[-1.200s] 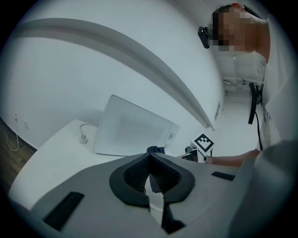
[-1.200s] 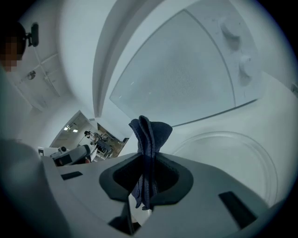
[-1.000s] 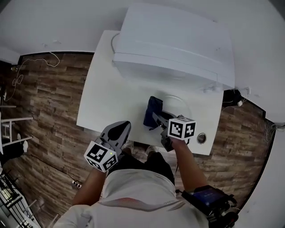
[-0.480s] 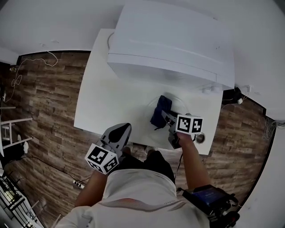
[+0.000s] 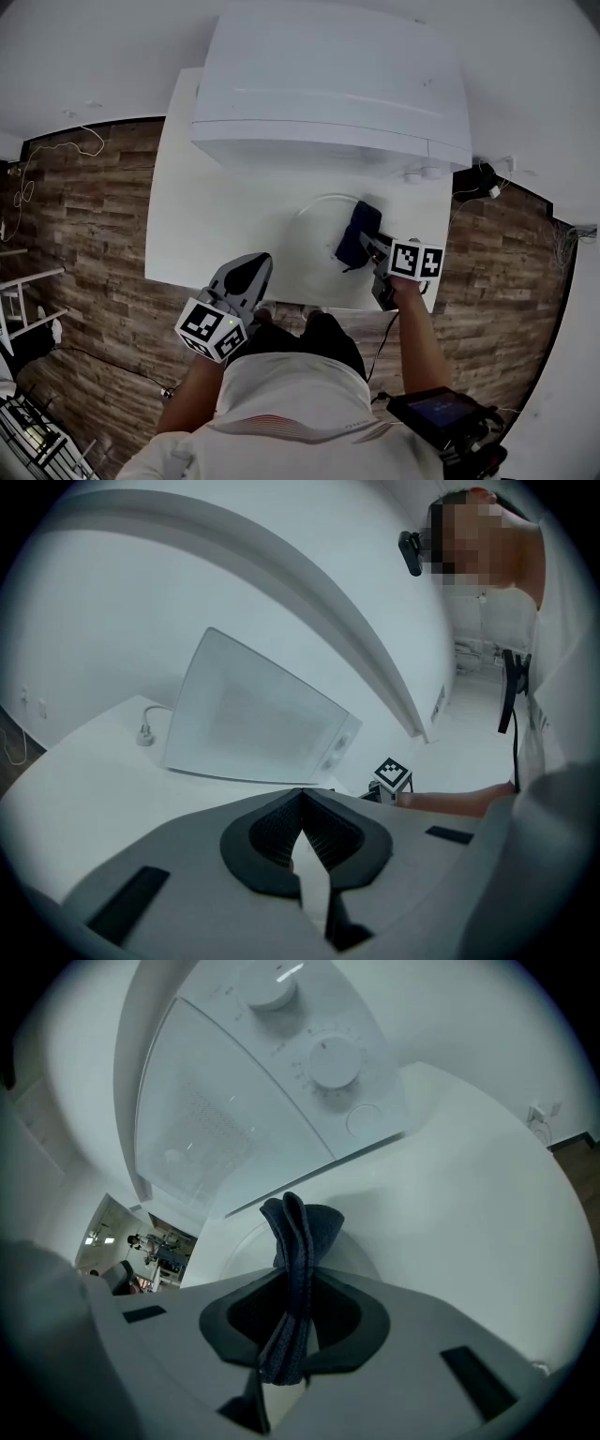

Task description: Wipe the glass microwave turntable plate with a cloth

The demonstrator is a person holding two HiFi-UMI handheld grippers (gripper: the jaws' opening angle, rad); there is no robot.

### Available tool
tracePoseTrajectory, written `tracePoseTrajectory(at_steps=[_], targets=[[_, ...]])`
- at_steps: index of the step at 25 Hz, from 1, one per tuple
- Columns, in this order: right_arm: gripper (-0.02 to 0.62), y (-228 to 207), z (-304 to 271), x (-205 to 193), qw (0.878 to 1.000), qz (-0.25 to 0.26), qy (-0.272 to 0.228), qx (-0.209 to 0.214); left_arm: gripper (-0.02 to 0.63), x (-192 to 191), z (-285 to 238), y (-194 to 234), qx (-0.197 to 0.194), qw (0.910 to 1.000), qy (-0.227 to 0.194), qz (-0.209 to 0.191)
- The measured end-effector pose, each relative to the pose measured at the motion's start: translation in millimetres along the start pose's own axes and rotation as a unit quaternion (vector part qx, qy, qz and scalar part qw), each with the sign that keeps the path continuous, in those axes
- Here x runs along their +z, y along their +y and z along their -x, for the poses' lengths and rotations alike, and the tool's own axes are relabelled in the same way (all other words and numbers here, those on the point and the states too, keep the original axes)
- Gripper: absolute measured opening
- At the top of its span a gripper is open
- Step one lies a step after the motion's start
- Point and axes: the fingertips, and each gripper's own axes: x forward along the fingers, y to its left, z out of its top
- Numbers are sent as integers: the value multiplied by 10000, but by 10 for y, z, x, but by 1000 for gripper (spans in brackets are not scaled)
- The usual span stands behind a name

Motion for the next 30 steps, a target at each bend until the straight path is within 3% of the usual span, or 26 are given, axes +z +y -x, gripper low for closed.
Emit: tracePoseTrajectory(at_steps=[5,11,19,21,25,30], targets=[[63,-259,213,36,9996,-34,-107,-274,11,9,-110,-63,-93,10000,5,-3],[63,-465,469,54,9962,343,-219,-774,10,11,-158,-115,-177,9998,71,-40],[63,-394,602,33,9916,796,-344,-961,11,-31,-117,-85,-114,9999,111,-55],[64,-146,698,40,9922,877,-489,-739,9,-35,-104,-103,-140,9998,111,-65],[63,530,801,7,9936,817,-763,143,9,-32,-47,-78,-130,9999,92,-65],[63,1184,557,-213,9898,937,-600,890,10,-29,41,-18,-102,9999,72,-65]])
